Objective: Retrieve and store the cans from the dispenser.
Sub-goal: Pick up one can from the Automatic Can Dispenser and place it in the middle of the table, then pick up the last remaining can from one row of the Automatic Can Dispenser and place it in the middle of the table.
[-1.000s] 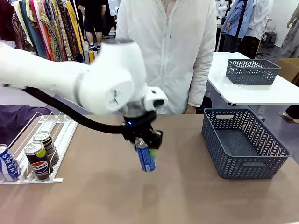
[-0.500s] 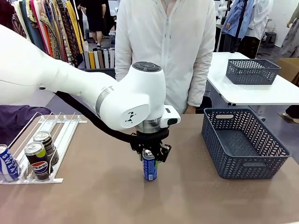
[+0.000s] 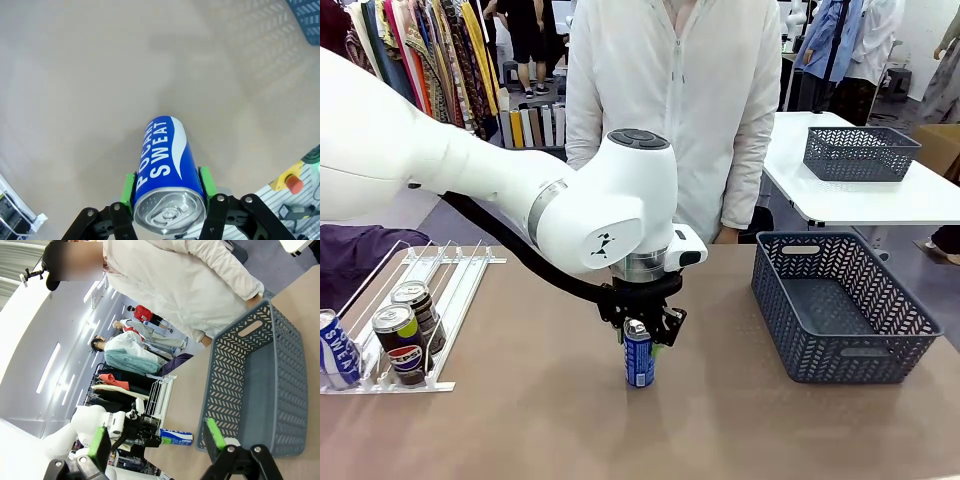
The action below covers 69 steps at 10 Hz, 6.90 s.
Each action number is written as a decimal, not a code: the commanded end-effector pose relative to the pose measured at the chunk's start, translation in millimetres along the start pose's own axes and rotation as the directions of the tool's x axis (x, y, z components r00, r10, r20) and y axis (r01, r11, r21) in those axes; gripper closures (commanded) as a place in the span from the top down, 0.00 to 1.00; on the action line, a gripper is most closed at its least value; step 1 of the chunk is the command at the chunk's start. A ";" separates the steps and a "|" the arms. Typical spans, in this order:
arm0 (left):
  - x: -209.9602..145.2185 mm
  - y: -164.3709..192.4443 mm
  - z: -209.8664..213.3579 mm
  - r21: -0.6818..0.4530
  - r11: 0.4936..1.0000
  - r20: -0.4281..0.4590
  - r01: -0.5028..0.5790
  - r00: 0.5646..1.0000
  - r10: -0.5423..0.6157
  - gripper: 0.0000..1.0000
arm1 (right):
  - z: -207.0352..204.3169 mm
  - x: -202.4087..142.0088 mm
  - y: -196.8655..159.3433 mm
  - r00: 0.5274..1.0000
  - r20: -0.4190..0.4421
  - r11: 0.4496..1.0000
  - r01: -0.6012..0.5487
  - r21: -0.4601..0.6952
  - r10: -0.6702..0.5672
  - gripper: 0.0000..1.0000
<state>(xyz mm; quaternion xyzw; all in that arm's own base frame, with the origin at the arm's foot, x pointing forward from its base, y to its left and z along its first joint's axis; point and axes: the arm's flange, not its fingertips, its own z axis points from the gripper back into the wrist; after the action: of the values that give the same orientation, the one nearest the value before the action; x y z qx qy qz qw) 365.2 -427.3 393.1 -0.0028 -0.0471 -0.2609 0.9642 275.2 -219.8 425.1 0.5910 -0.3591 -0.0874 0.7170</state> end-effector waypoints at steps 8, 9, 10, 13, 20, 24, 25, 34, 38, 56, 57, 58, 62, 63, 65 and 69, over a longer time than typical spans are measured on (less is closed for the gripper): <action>-111.3 122.4 163.5 -0.258 0.966 0.167 -0.027 0.983 0.072 1.00 | 0.2 2.7 3.6 1.000 0.009 1.000 0.003 0.012 -0.003 1.00; -131.9 165.0 183.8 -0.349 0.936 0.175 -0.040 0.979 0.107 1.00 | 0.2 2.7 3.6 1.000 0.009 1.000 0.003 0.012 -0.003 1.00; -156.9 210.0 199.4 -0.435 0.899 0.204 -0.049 0.967 0.152 1.00 | 0.2 2.7 3.6 1.000 0.009 1.000 0.003 0.012 -0.003 1.00; -236.1 355.3 207.0 -0.690 0.721 0.198 -0.058 0.944 0.265 1.00 | 0.2 2.7 3.6 1.000 0.009 1.000 0.003 0.012 -0.003 1.00; -376.7 515.7 117.0 -0.931 0.364 0.186 0.024 0.890 0.417 1.00 | 0.2 2.7 3.6 1.000 0.009 1.000 0.003 0.012 -0.003 1.00; -376.7 515.7 117.0 -0.931 0.364 0.186 0.024 0.890 0.417 1.00 | 0.2 2.7 3.6 1.000 0.009 1.000 0.003 0.012 -0.003 1.00; -376.7 515.7 117.0 -0.931 0.364 0.186 0.024 0.890 0.417 1.00 | 0.2 2.7 3.6 1.000 0.009 1.000 0.003 0.012 -0.003 1.00; -376.7 515.7 117.0 -0.931 0.364 0.186 0.024 0.890 0.417 1.00 | 0.2 2.7 3.6 1.000 0.009 1.000 0.003 0.012 -0.003 1.00; -329.3 469.6 150.1 -0.594 0.646 0.063 -0.479 0.773 0.631 1.00 | 0.2 2.7 3.6 1.000 0.009 1.000 0.003 0.012 -0.003 1.00; -262.6 411.9 70.1 -0.011 0.737 0.072 -0.675 0.735 0.674 1.00 | 0.2 2.7 3.6 1.000 0.009 1.000 0.003 0.012 -0.003 1.00; -259.4 412.8 61.0 -0.023 0.732 0.067 -0.680 0.730 0.680 1.00 | 0.2 2.7 3.6 1.000 0.009 1.000 0.003 0.012 -0.003 1.00; -259.4 415.5 53.6 -0.002 0.723 0.063 -0.691 0.721 0.690 1.00 | 0.2 2.7 3.6 1.000 0.009 1.000 0.003 0.012 -0.003 1.00; -254.4 418.2 21.0 0.010 0.730 -0.029 -0.683 0.730 0.683 1.00 | 0.2 2.7 3.6 1.000 0.009 1.000 0.003 0.012 -0.003 1.00; -256.6 419.7 17.9 0.016 0.726 -0.032 -0.688 0.725 0.688 1.00 | 0.2 2.7 3.6 1.000 0.009 1.000 0.003 0.012 -0.003 1.00; -258.4 421.1 13.7 0.015 0.729 -0.038 -0.685 0.728 0.685 1.00 | 0.2 2.7 3.6 1.000 0.009 1.000 0.003 0.012 -0.003 1.00; -259.8 425.3 10.2 -0.016 0.721 -0.054 -0.692 0.721 0.691 0.87 | 0.2 2.7 3.6 1.000 0.009 1.000 0.003 0.012 -0.003 1.00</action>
<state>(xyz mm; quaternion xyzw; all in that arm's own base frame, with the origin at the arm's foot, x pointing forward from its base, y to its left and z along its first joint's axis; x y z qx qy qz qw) 371.5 71.4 398.1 -0.0210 -0.0082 0.1162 0.9930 275.1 -219.7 425.1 0.5909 -0.3587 -0.0873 0.7173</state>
